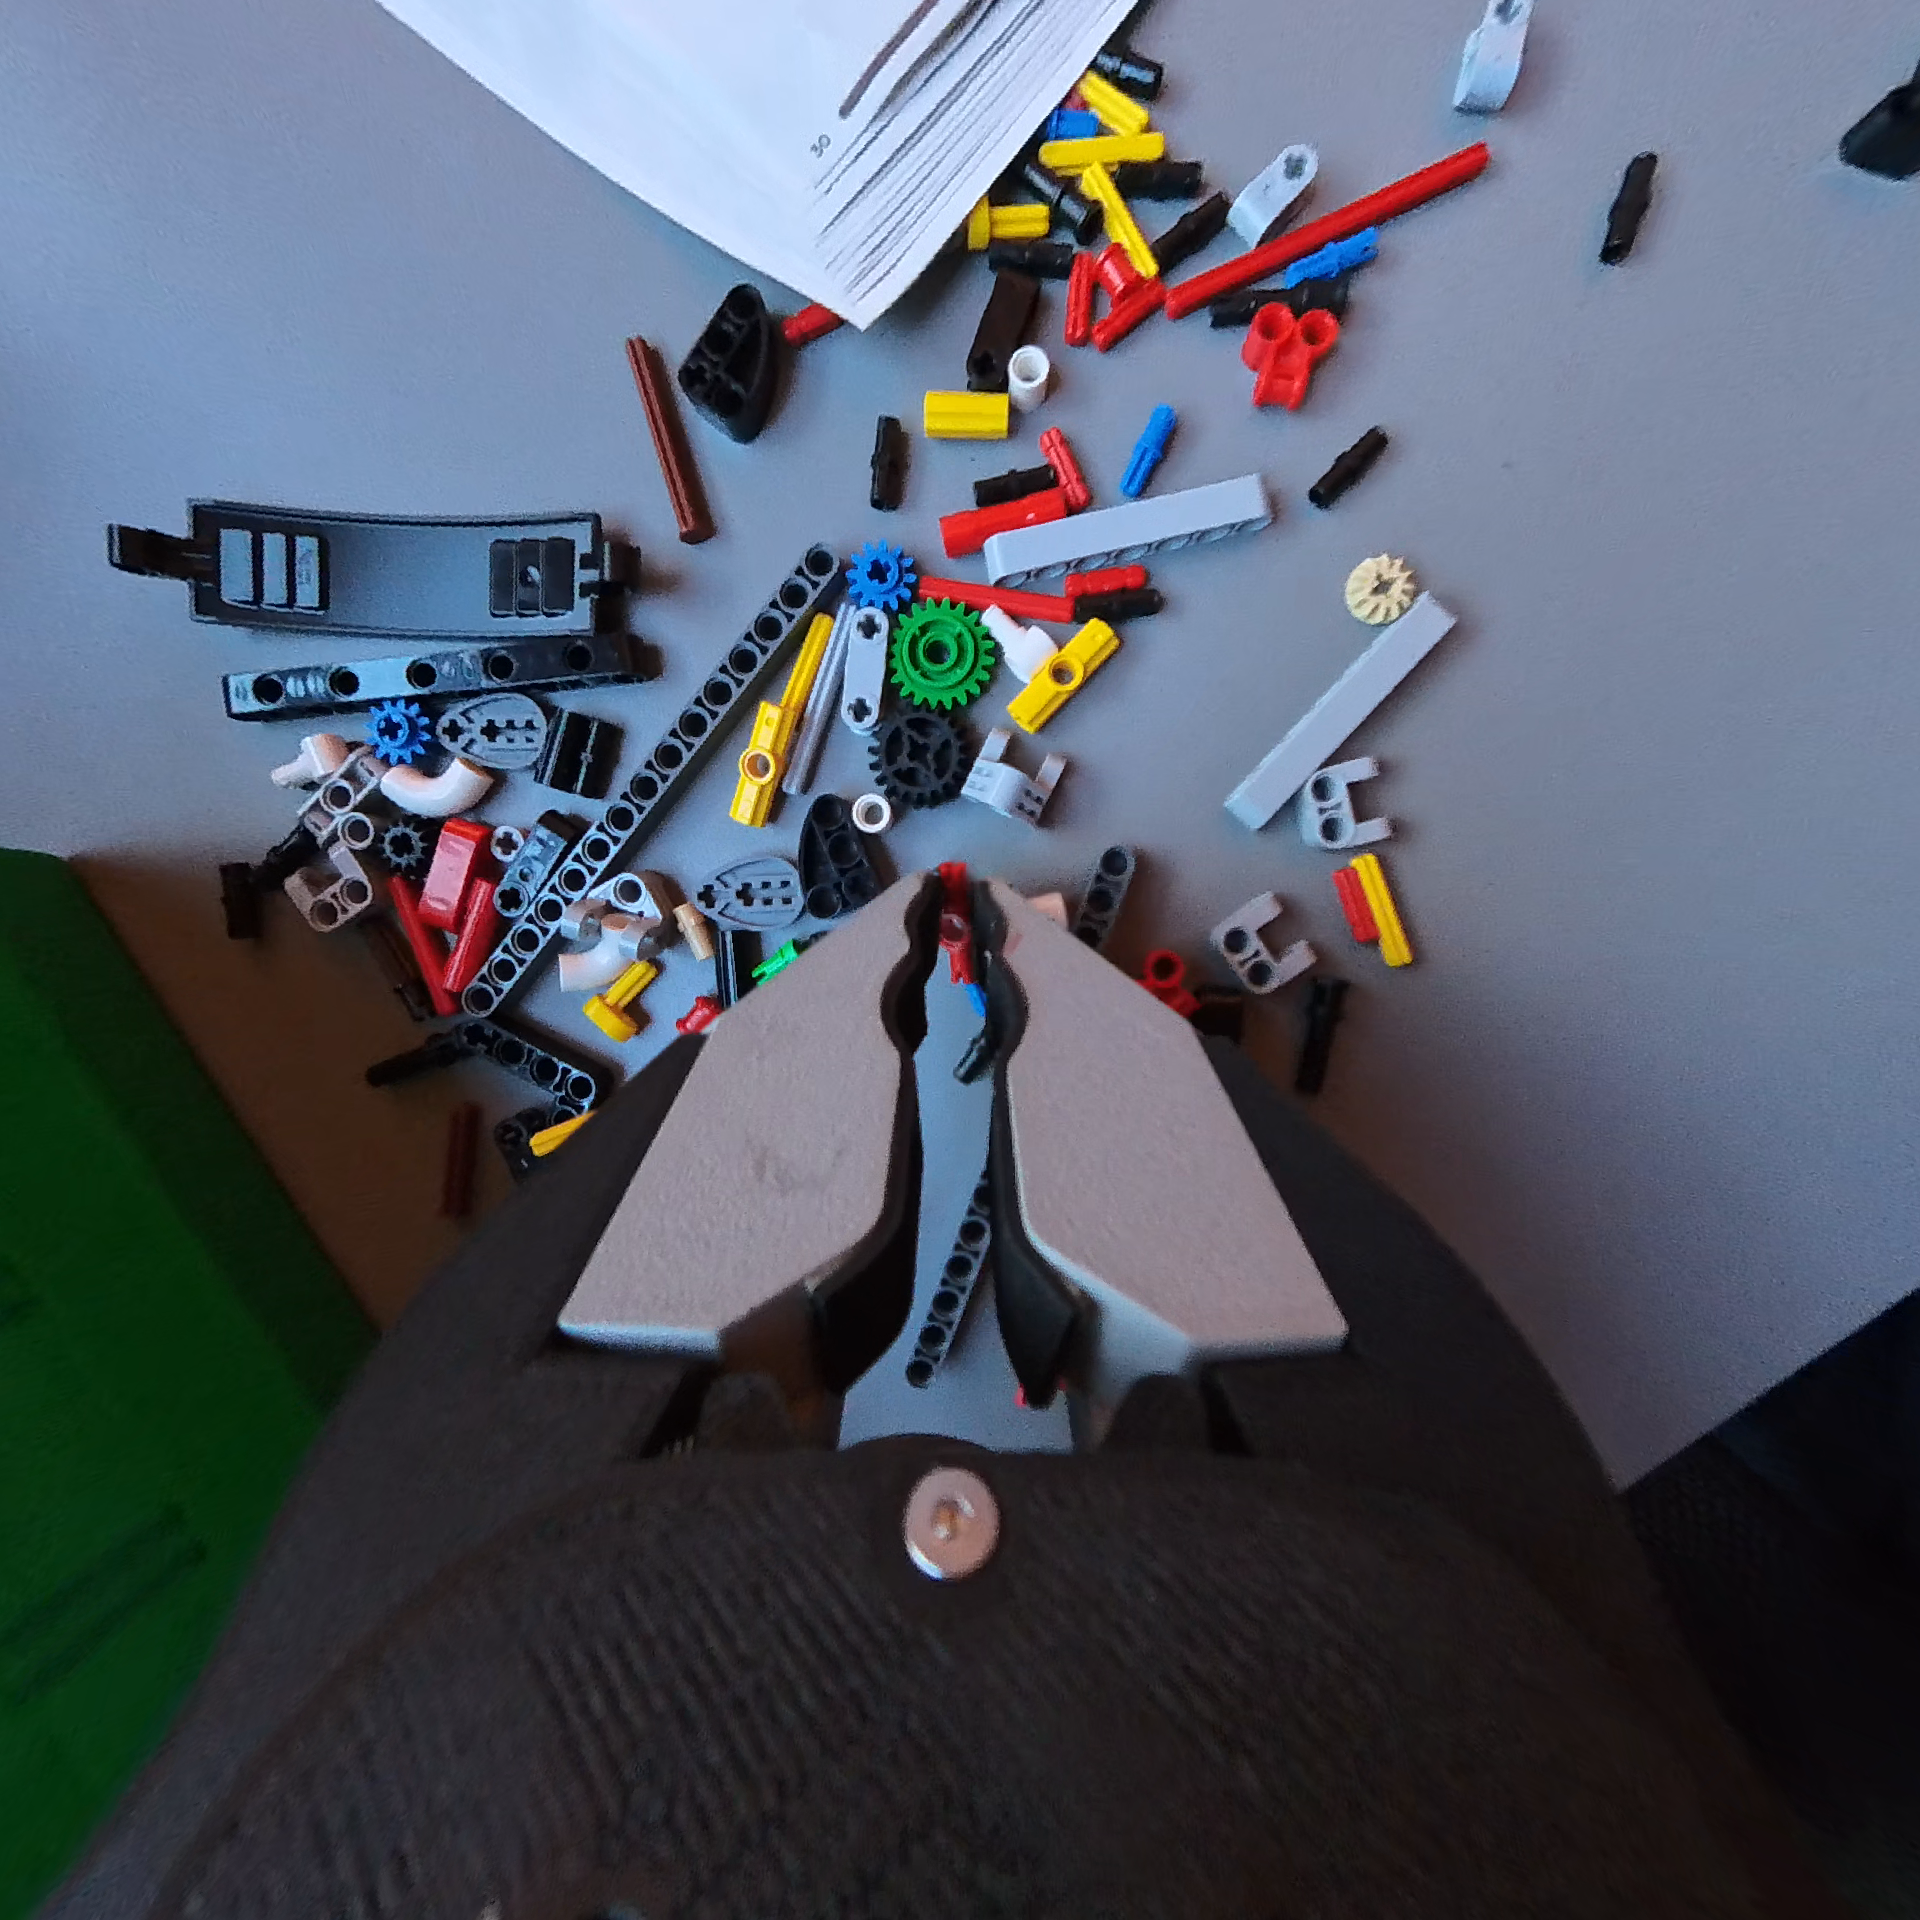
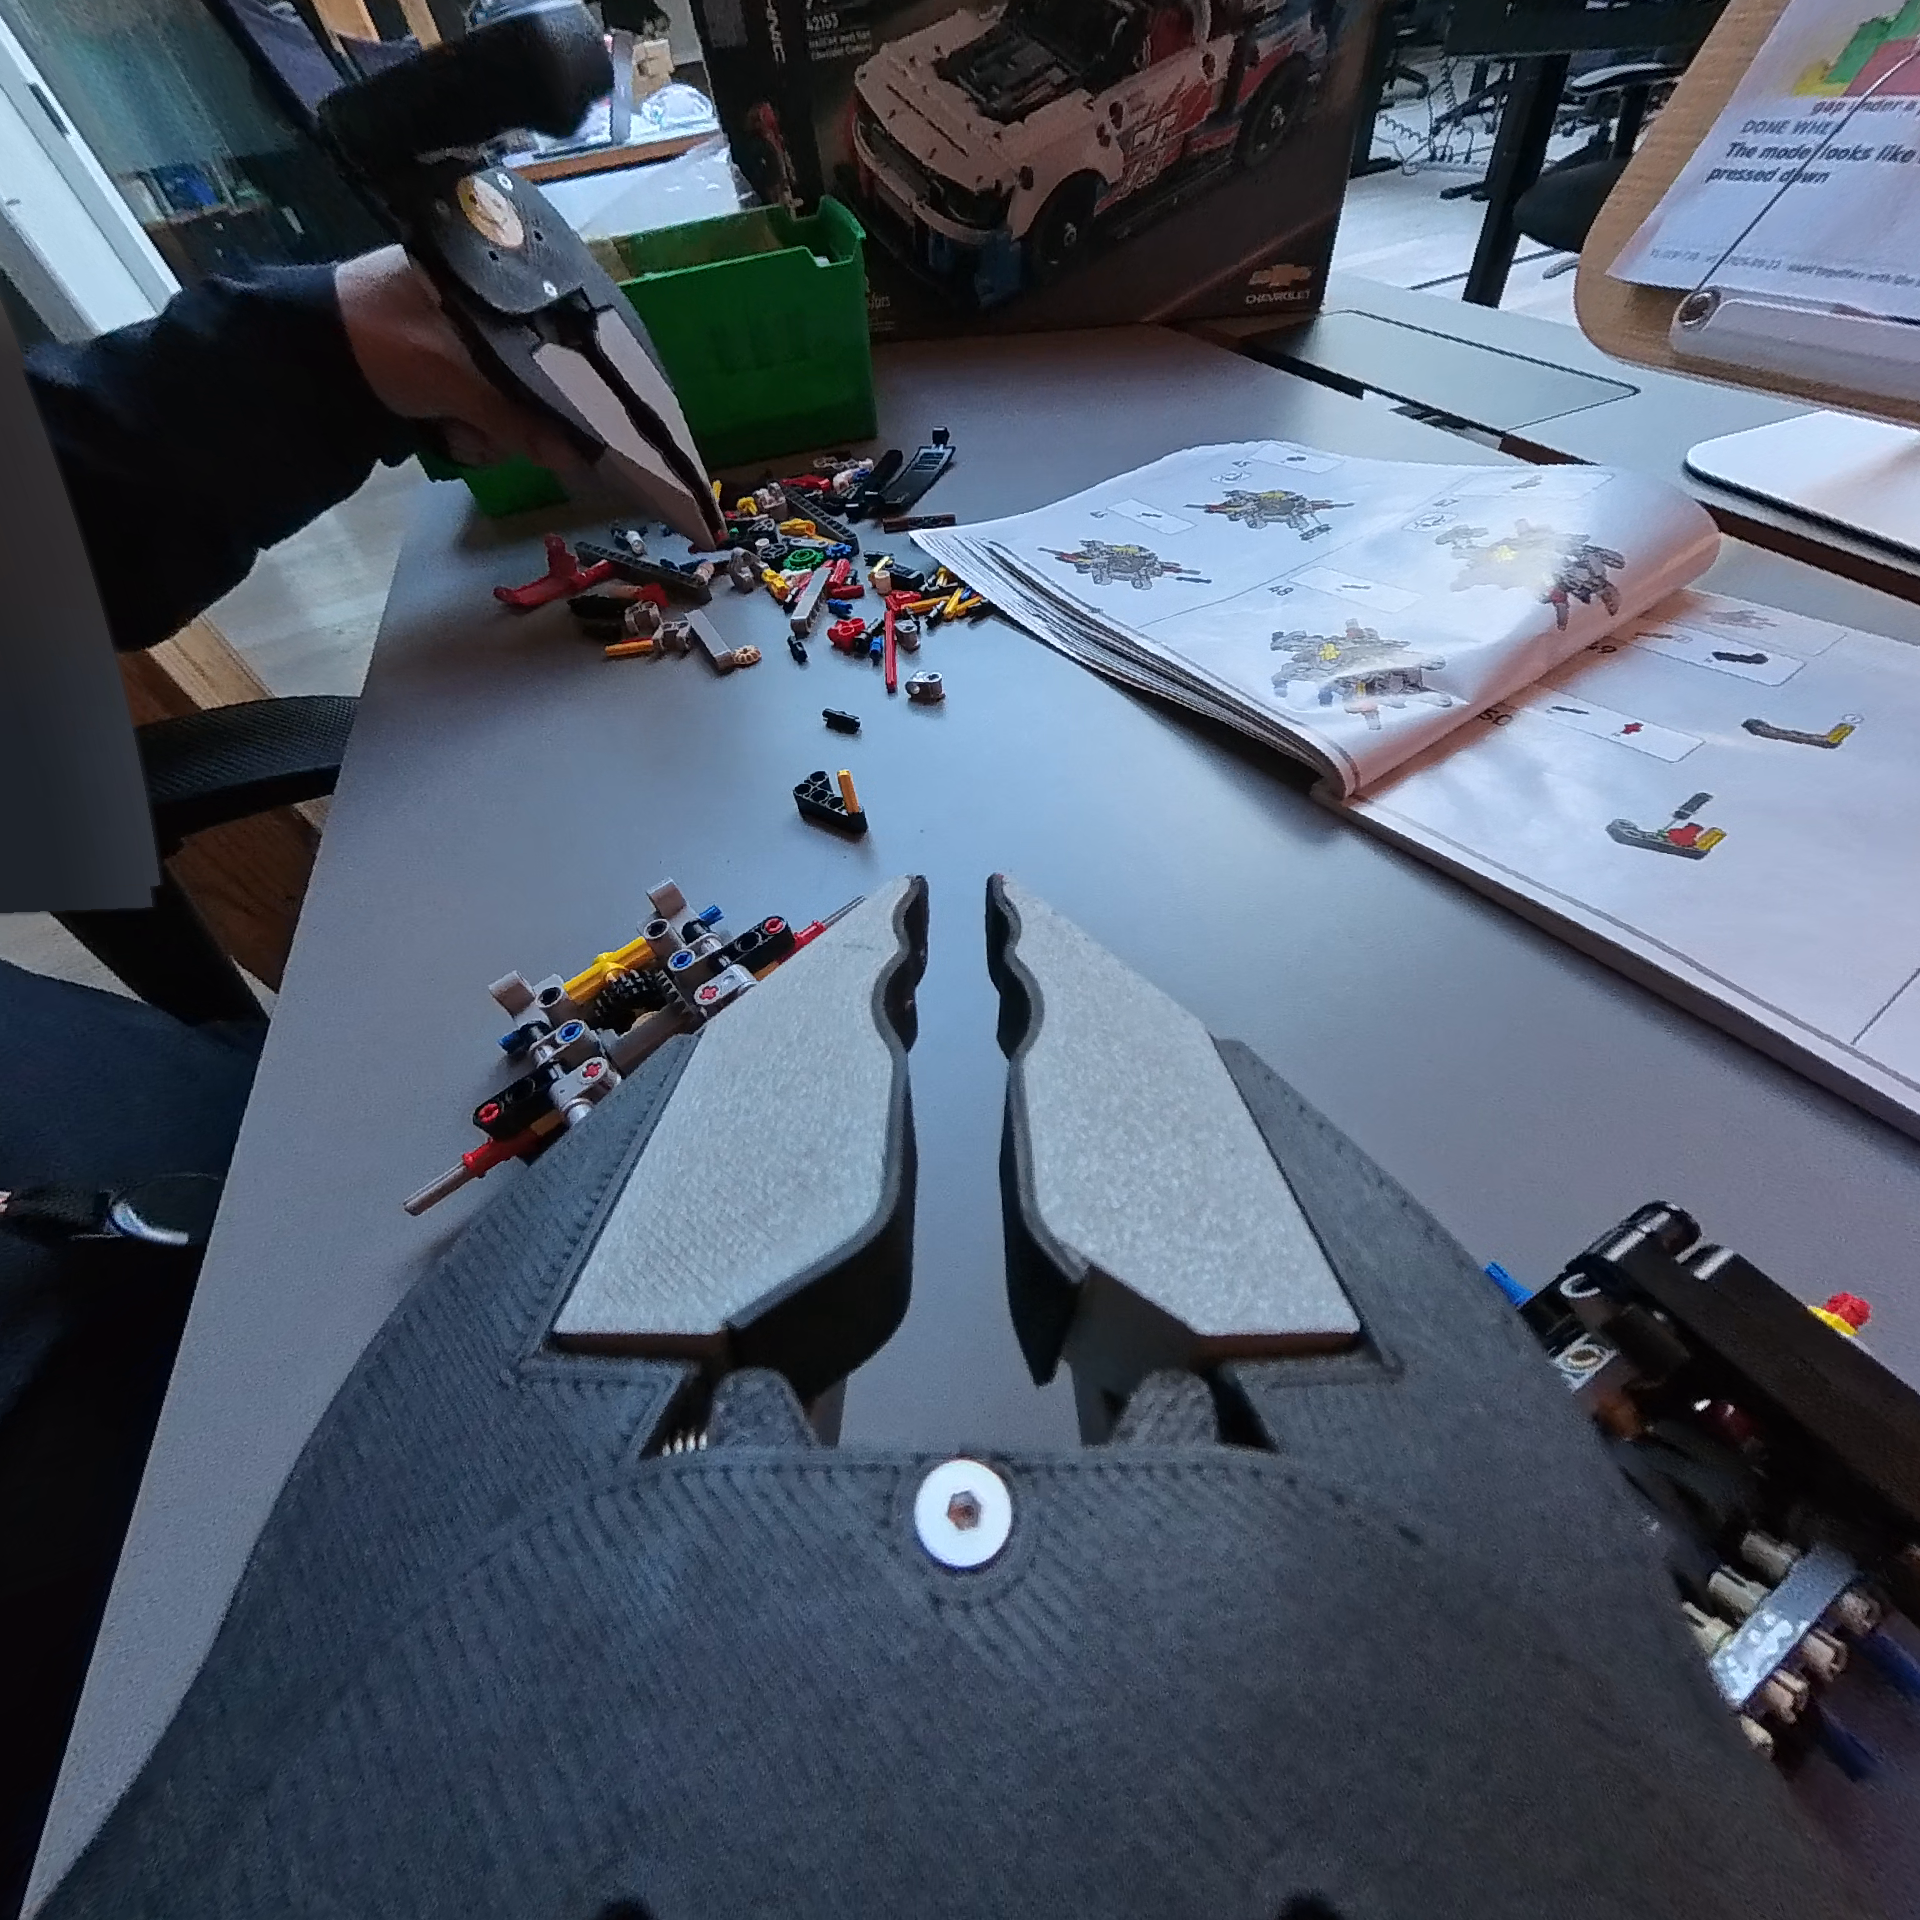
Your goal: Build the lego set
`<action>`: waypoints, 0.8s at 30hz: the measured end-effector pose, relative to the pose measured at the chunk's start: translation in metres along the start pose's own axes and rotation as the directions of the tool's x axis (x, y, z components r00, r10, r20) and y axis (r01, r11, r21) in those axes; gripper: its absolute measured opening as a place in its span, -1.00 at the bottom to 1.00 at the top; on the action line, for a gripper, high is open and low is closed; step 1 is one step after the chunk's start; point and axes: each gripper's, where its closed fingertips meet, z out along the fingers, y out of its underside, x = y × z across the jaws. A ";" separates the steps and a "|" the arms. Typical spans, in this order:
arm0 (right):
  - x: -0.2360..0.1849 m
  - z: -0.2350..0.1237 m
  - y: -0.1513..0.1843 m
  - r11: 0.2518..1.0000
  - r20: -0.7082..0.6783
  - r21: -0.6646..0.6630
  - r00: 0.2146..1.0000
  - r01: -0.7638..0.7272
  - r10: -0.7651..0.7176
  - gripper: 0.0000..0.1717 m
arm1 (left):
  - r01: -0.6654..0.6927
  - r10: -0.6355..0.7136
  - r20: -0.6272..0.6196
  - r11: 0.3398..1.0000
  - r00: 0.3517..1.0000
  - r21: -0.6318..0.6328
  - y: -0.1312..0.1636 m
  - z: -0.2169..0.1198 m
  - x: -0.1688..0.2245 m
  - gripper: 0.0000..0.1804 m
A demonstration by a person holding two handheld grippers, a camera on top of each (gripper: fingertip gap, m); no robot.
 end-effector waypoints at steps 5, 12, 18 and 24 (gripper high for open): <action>0.000 0.000 0.001 1.000 0.002 -0.004 1.000 -0.002 0.002 -0.91 | -0.008 0.008 -0.003 1.000 1.000 0.029 -0.008 -0.005 0.000 -0.96; -0.001 0.001 0.001 1.000 0.004 -0.006 1.000 -0.001 0.001 -0.91 | 0.028 -0.024 -0.064 0.997 0.998 0.077 -0.009 0.002 0.007 -0.96; 0.001 0.001 0.000 1.000 0.001 0.000 1.000 -0.011 0.011 -0.92 | -0.008 0.013 -0.038 0.993 0.999 0.119 -0.020 -0.004 0.015 -0.96; 0.001 0.001 0.001 1.000 -0.001 -0.001 1.000 -0.006 0.006 -0.92 | 0.006 0.013 -0.080 0.972 0.997 0.235 -0.045 -0.012 0.031 -0.96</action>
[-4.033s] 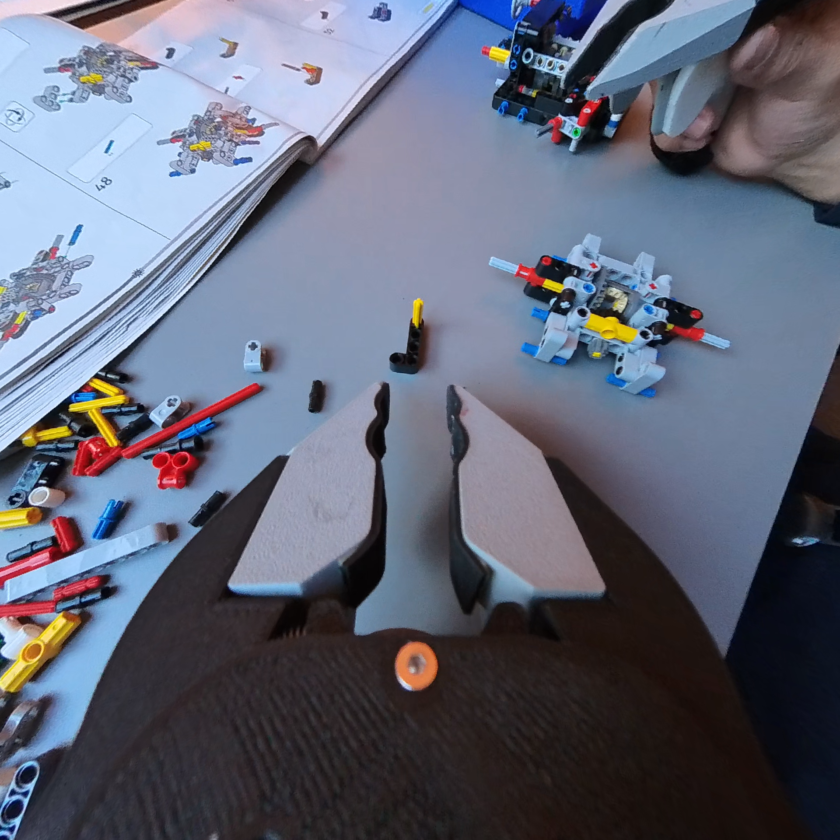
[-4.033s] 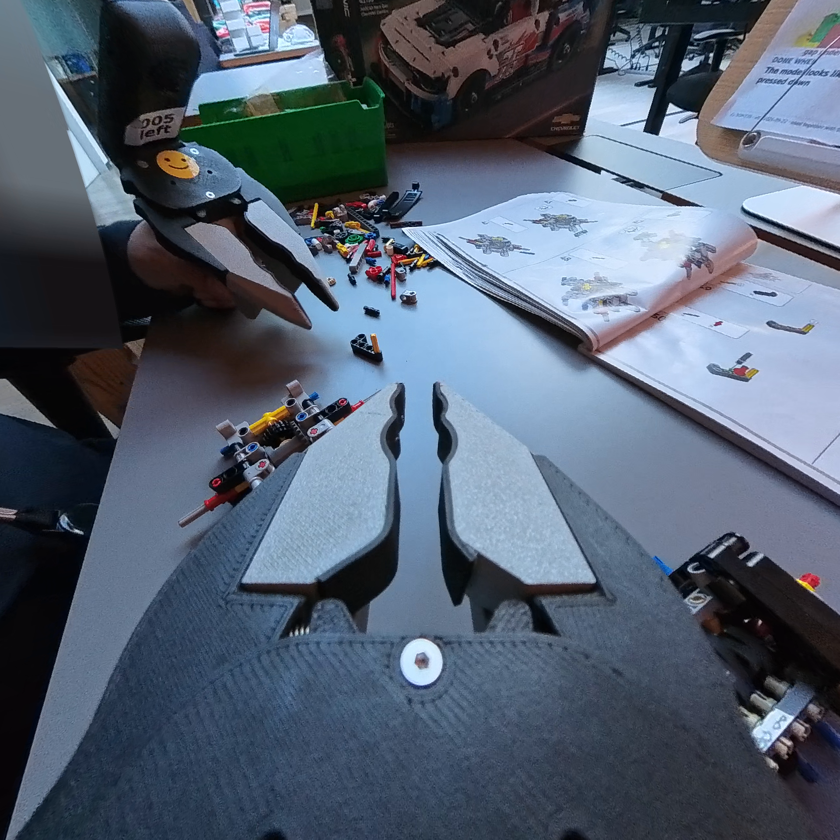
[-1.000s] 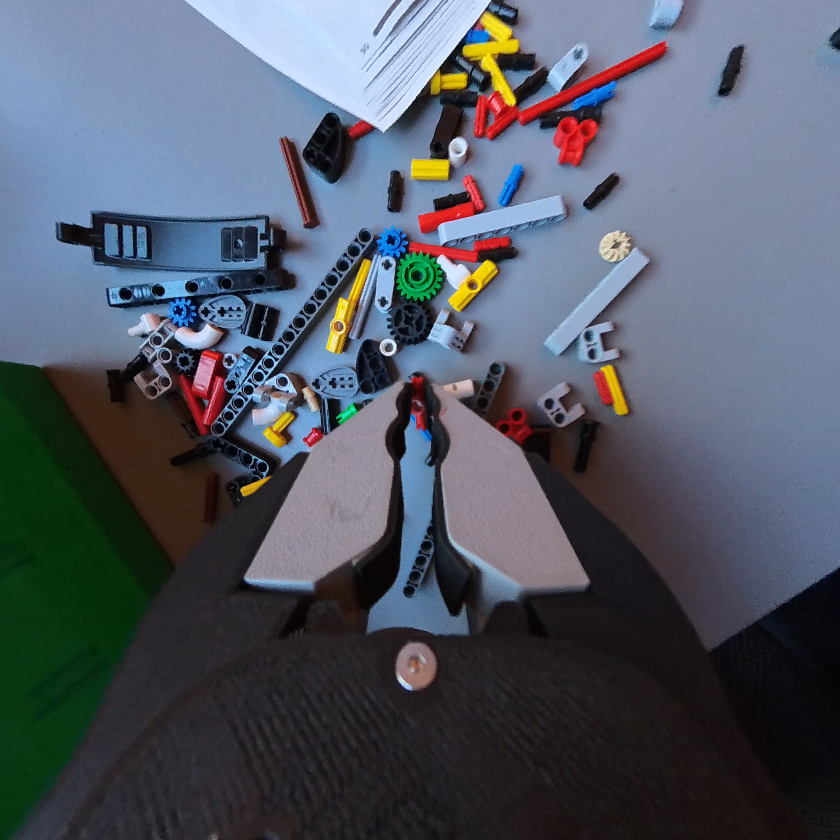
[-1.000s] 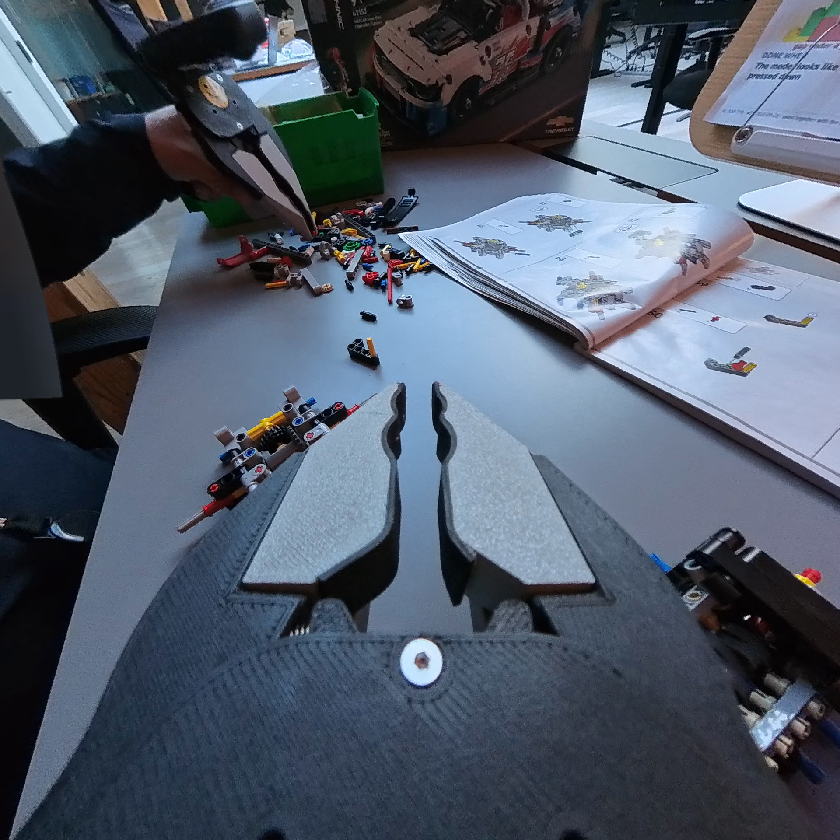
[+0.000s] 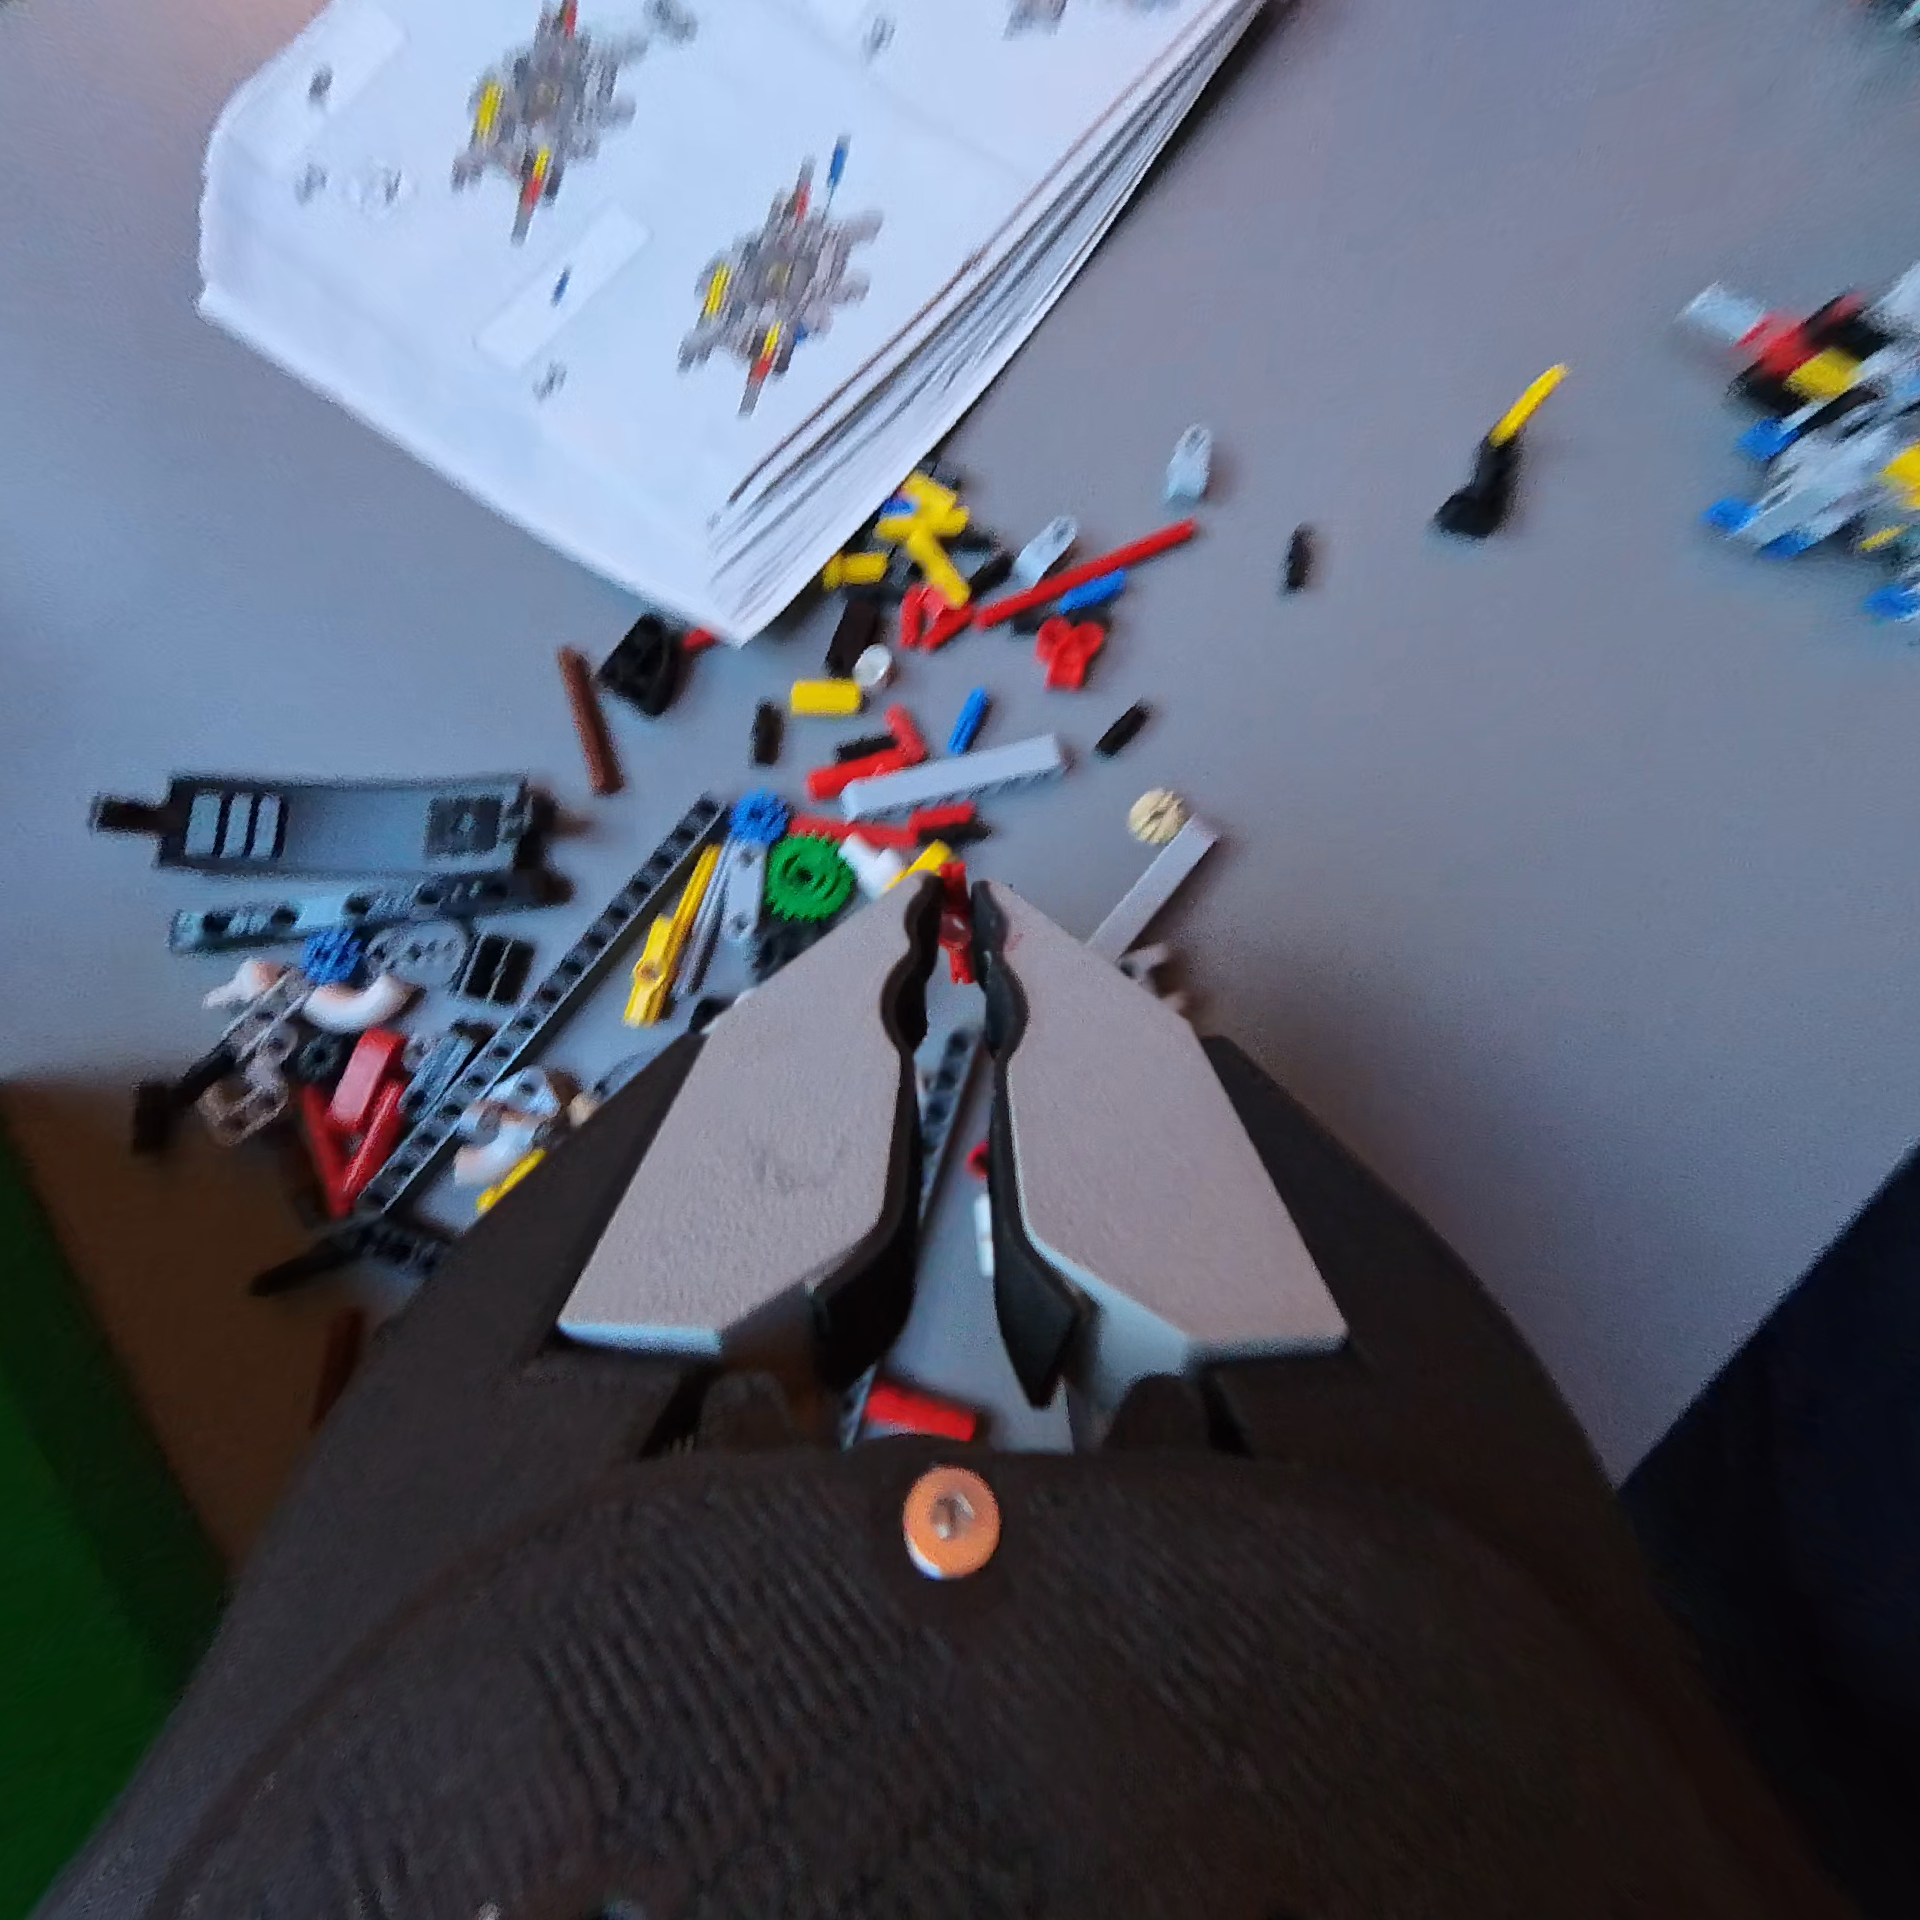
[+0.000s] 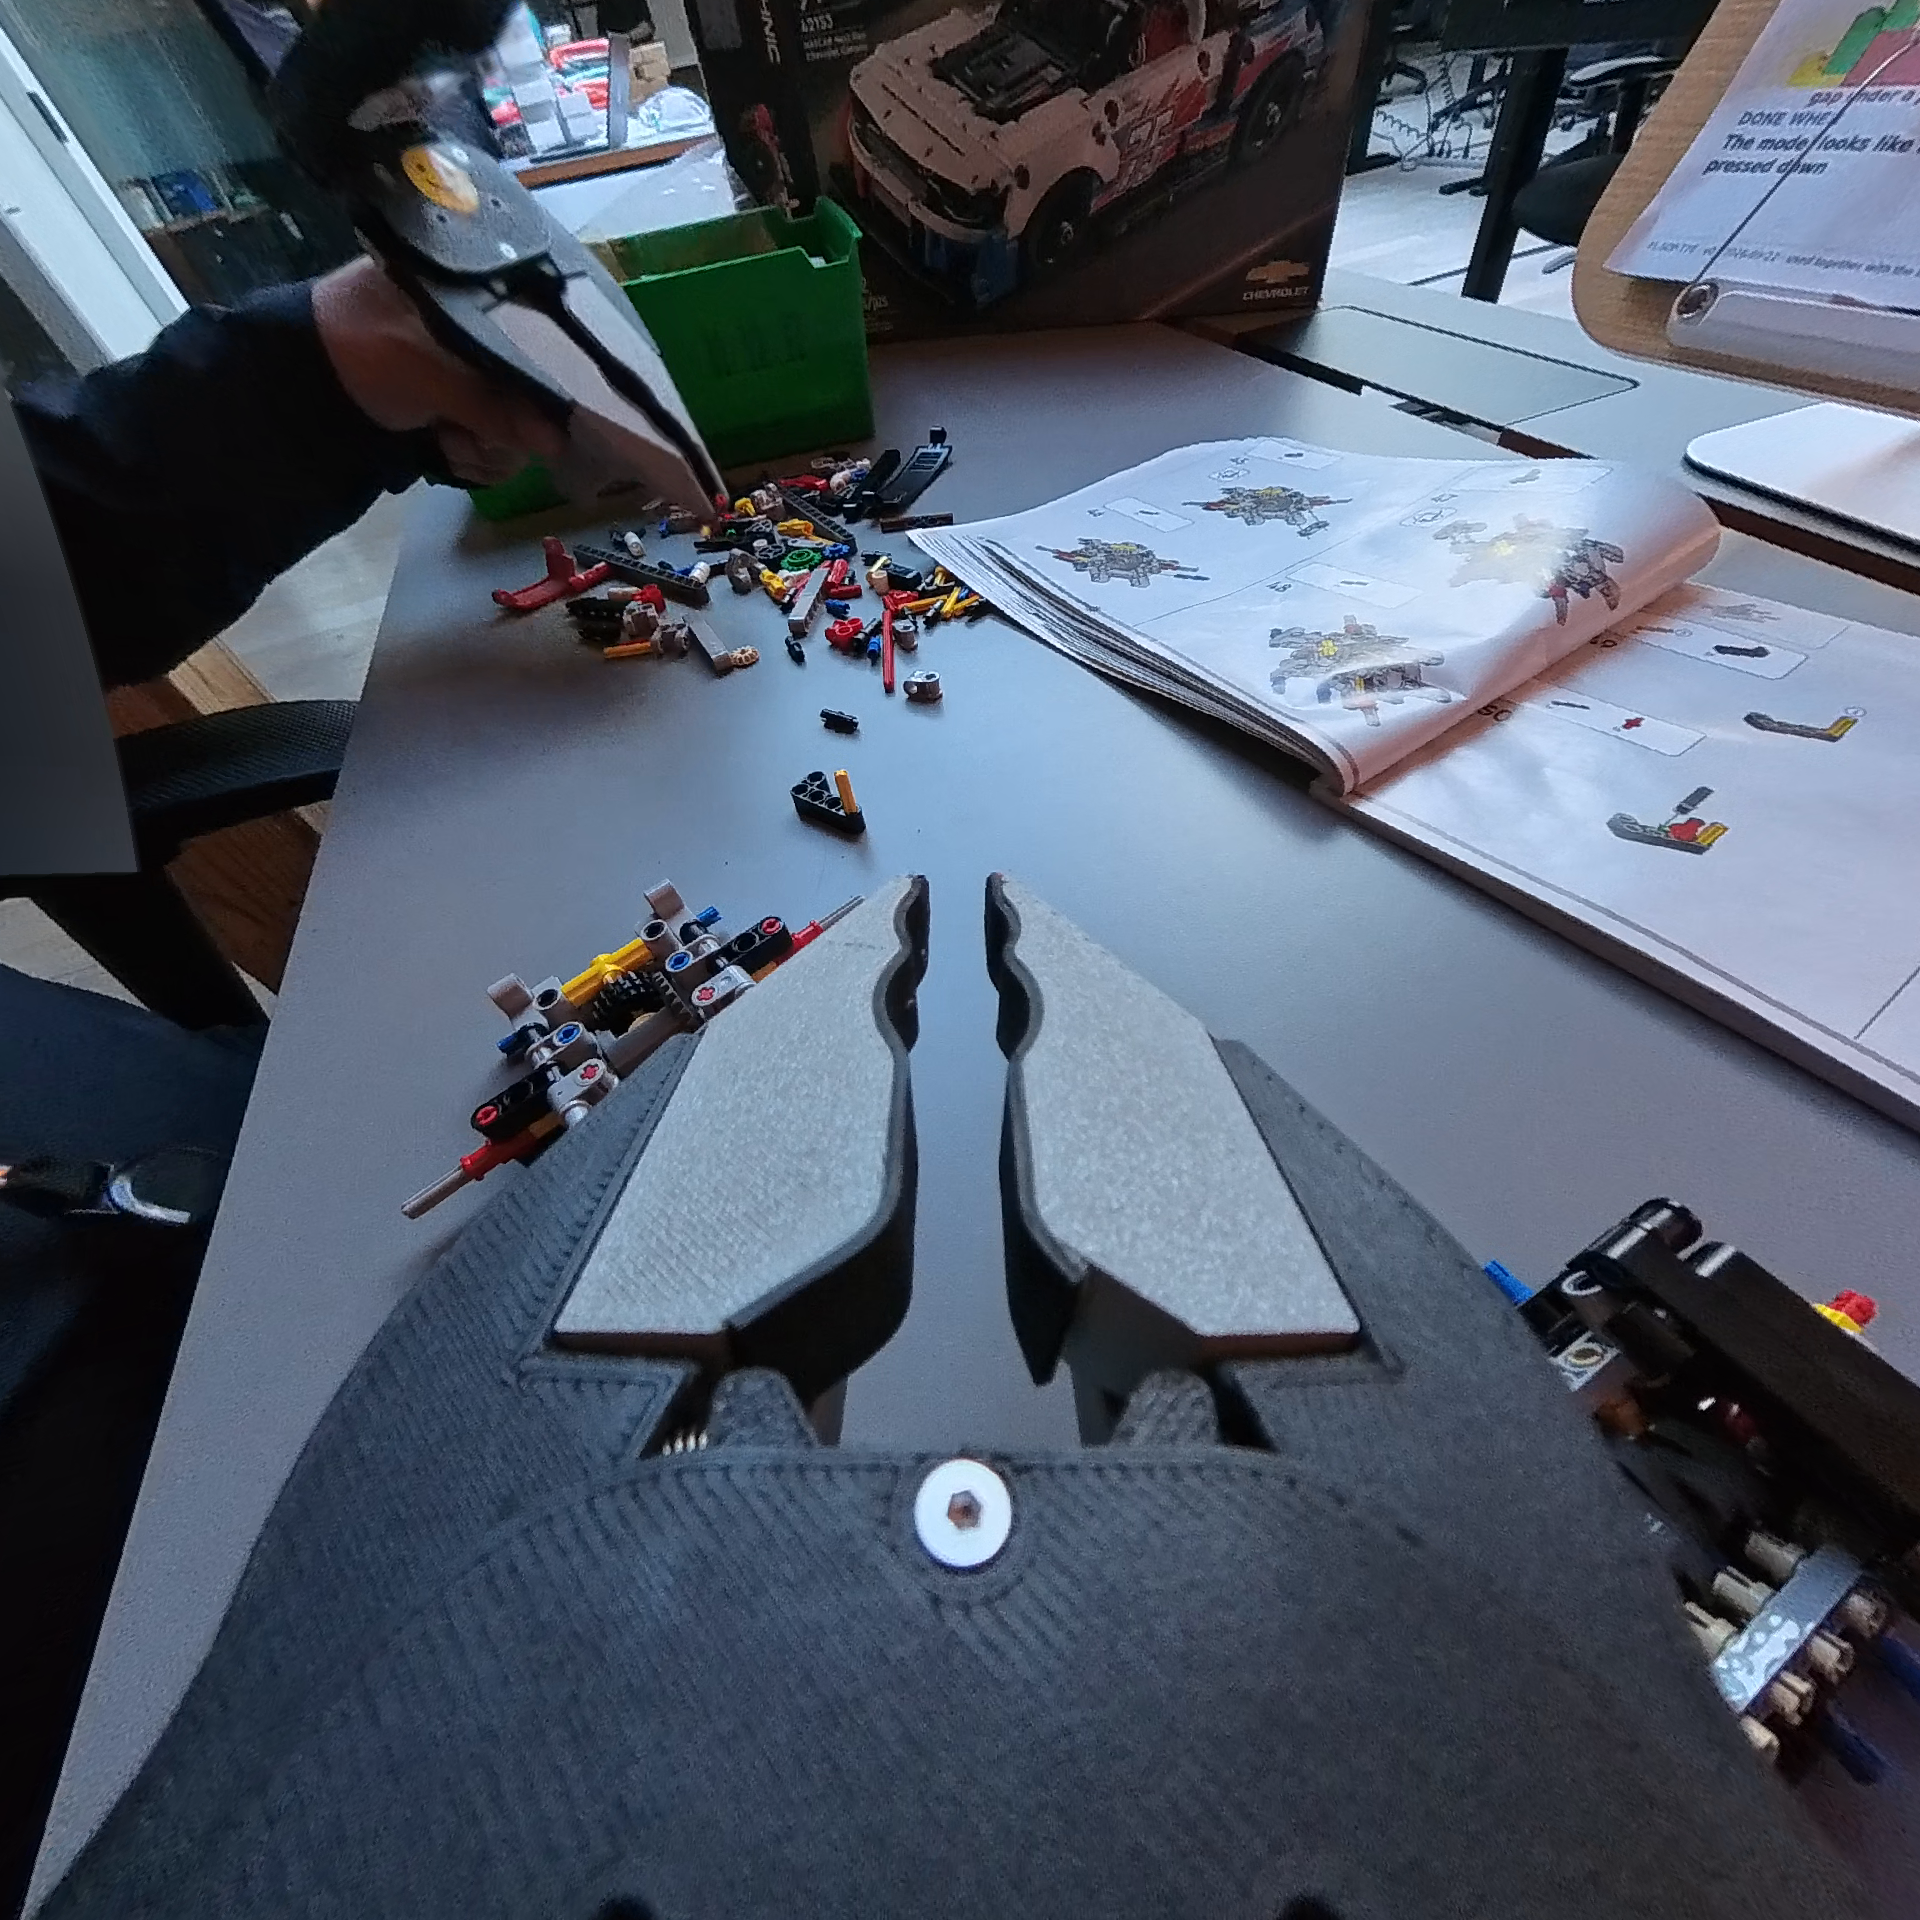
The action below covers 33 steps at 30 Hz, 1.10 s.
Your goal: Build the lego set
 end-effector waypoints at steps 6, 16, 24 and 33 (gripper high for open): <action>-0.003 0.002 0.000 1.000 0.008 -0.007 1.000 0.012 -0.012 -0.91 | -0.020 0.094 -0.252 0.959 0.963 0.281 -0.077 0.009 0.076 -0.97; -0.005 -0.002 -0.004 0.999 0.009 0.007 0.999 0.033 -0.033 -0.92 | 0.204 0.055 -0.584 0.907 0.810 0.368 -0.140 0.046 0.155 -0.97; -0.012 0.001 -0.005 0.998 0.028 -0.008 0.998 0.062 -0.062 -0.92 | 0.192 0.079 -0.571 0.896 0.817 0.399 -0.145 0.063 0.166 -0.98; -0.010 -0.001 -0.006 0.999 0.026 0.002 0.998 0.051 -0.051 -0.93 | -0.001 0.110 -0.426 0.969 0.898 0.248 -0.118 0.070 0.153 -0.97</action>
